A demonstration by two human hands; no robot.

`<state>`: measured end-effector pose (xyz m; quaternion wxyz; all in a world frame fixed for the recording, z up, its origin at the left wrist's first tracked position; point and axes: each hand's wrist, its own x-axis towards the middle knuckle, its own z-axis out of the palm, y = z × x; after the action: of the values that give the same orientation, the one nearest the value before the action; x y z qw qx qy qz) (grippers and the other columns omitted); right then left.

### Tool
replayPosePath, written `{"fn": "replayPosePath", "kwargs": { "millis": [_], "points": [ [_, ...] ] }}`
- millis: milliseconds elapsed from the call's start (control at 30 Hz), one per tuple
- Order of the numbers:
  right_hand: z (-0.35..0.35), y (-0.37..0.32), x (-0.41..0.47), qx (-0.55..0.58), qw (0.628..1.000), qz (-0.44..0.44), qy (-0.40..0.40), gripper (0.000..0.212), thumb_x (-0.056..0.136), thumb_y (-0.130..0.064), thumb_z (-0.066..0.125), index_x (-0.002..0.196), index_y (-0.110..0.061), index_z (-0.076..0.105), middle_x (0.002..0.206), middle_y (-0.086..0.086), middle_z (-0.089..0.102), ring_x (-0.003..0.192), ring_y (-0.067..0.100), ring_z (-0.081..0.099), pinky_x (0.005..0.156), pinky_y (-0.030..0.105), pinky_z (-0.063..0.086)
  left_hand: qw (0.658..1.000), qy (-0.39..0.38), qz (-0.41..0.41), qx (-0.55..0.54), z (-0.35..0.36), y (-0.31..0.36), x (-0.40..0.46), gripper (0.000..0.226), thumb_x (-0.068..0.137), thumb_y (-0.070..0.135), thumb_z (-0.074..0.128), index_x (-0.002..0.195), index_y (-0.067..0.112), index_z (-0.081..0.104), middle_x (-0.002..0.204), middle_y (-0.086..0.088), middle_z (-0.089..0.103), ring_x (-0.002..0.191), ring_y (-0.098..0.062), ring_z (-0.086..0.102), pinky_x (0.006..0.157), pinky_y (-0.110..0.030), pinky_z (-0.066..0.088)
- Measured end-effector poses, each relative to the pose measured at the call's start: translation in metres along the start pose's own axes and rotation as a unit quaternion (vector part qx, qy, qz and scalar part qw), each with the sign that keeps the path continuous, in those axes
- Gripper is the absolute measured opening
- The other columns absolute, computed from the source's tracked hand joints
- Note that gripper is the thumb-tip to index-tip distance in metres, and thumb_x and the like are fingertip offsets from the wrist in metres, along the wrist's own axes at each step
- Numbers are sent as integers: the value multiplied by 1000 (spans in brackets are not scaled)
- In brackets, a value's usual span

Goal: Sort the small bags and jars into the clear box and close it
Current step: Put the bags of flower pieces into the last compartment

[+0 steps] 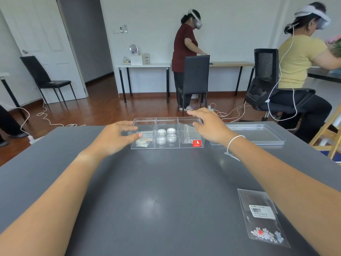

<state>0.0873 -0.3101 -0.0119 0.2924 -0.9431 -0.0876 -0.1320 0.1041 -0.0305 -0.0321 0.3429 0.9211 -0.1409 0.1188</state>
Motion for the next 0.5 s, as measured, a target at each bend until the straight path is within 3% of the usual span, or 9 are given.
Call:
{"fn": "replayPosePath", "kwargs": {
  "millis": [100, 267, 400, 500],
  "points": [
    [-6, -2, -16, 19, 999, -27, 25, 39, 89, -9, 48, 125, -22, 54, 128, 1, 50, 115, 17, 46, 104, 29, 33, 1000, -2, -4, -6, 1, -2, 1, 39, 77, 40, 67, 112, 23, 65, 138, 4, 48, 128, -11, 40, 101, -20, 20],
    [-24, -1, -59, 57, 998, -28, -27, 18, 85, -12, 57, 95, -22, 68, 90, -10, 58, 73, 6, 50, 66, 5, 38, 1000, -1, -1, -12, 1, -3, 0, 38, 78, 39, 67, 112, 23, 65, 139, 4, 48, 129, -11, 39, 101, -20, 19],
    [-43, 5, -95, 61, 988, 4, -145, 10, 80, -23, 65, 87, -30, 67, 86, -11, 62, 52, -3, 45, 55, 1, 36, 1000, 6, 2, -16, 1, -2, -2, 38, 78, 38, 67, 112, 23, 64, 139, 4, 48, 130, -11, 38, 101, -20, 18],
    [-52, 12, -117, 43, 975, 29, -215, 13, 76, -31, 69, 88, -36, 66, 92, -12, 61, 54, -5, 46, 56, 2, 36, 1000, 5, 4, -21, 3, -1, -5, 40, 79, 37, 66, 116, 22, 62, 141, 4, 46, 131, -11, 36, 102, -20, 17]
  ]
}}
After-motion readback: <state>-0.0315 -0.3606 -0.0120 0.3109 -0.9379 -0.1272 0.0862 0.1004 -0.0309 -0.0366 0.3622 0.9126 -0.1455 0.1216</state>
